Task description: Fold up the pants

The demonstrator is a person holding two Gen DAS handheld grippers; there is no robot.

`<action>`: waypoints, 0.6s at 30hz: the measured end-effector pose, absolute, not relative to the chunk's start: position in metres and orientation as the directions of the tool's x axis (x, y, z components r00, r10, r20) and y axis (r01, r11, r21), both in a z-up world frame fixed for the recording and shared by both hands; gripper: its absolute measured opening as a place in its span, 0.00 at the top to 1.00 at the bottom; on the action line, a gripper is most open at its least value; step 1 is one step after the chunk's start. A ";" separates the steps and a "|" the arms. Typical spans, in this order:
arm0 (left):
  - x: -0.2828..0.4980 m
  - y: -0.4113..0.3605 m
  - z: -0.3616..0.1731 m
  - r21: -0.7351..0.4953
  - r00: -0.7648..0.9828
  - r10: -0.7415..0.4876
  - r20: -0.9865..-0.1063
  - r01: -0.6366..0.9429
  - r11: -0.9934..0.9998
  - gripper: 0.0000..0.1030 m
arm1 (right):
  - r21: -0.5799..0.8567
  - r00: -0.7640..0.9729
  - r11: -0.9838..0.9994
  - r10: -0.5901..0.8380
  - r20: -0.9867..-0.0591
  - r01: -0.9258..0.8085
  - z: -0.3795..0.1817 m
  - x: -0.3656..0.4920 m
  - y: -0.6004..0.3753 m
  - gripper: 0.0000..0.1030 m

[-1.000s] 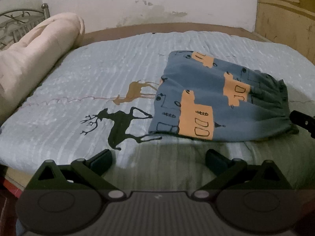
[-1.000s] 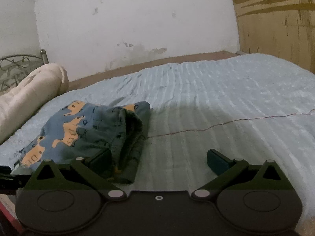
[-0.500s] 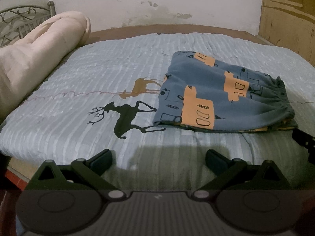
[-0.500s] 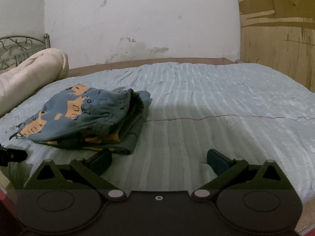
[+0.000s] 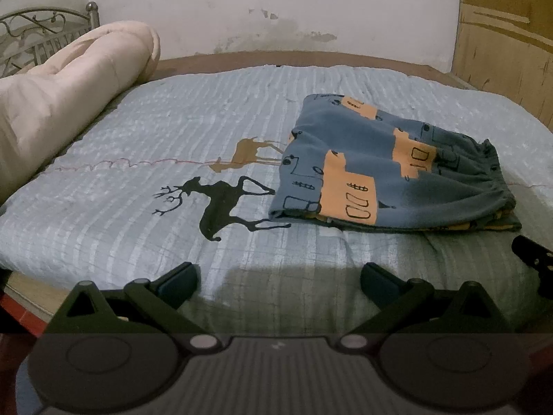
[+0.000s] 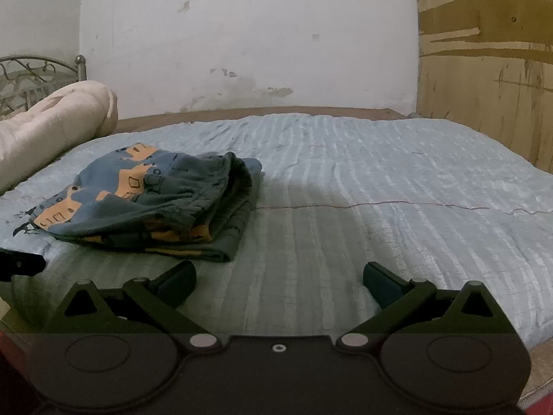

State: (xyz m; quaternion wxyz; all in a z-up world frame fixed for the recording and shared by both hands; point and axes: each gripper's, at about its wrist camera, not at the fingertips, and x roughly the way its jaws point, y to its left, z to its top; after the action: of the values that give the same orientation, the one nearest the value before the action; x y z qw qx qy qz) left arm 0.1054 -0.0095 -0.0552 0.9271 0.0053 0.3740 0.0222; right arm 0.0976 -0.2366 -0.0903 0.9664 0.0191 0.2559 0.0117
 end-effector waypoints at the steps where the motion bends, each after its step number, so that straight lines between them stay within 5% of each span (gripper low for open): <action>1: 0.105 -0.009 -0.055 0.025 0.721 0.044 -0.692 -0.038 0.999 0.01 | 0.041 0.869 0.999 0.030 -0.494 -0.011 -0.090 0.098 -0.236 0.01; 9: 0.108 -0.007 -0.050 0.008 0.706 0.026 -0.708 -0.029 1.000 0.01 | 0.054 0.857 0.998 0.052 -0.513 -0.028 -0.085 0.100 -0.240 0.01; 18: 0.118 0.005 -0.028 0.013 0.692 0.009 -0.722 0.000 1.000 0.01 | 0.258 0.874 0.966 0.122 -0.470 0.003 -0.056 0.111 -0.276 0.01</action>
State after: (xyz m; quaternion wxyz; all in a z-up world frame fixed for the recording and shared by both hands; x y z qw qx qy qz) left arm 0.1183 0.0047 -0.0284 0.9197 0.0058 0.3925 0.0027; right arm 0.1114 -0.2758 -0.0559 0.9598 0.1262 0.2489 0.0311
